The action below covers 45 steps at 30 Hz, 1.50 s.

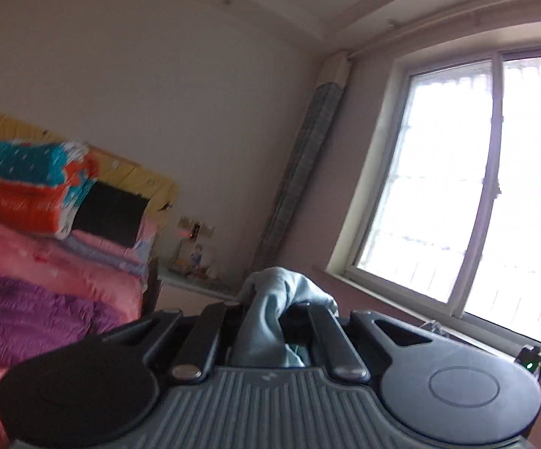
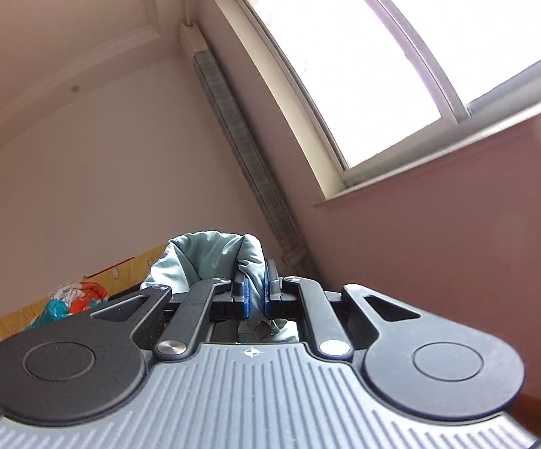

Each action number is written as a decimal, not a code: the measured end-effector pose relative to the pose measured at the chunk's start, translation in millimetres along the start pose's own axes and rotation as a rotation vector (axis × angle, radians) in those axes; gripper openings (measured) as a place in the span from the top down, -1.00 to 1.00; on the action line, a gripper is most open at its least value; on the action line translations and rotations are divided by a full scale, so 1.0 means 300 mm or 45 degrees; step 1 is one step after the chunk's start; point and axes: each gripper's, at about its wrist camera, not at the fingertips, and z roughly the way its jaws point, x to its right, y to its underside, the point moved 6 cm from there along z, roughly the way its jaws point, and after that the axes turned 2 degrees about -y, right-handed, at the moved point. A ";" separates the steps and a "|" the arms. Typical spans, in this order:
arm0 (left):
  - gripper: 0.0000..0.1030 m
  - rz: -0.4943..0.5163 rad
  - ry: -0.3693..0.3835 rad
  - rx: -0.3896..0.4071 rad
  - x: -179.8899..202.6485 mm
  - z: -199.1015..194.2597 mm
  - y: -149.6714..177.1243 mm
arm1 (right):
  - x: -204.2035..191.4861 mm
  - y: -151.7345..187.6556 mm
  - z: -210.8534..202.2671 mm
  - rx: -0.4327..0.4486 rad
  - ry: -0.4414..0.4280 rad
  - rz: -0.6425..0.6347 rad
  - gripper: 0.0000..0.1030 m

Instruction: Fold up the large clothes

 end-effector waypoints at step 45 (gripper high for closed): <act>0.54 -0.292 -1.458 -0.156 -1.292 -0.614 0.487 | -2.124 1.191 0.418 -0.480 -1.004 -0.740 0.33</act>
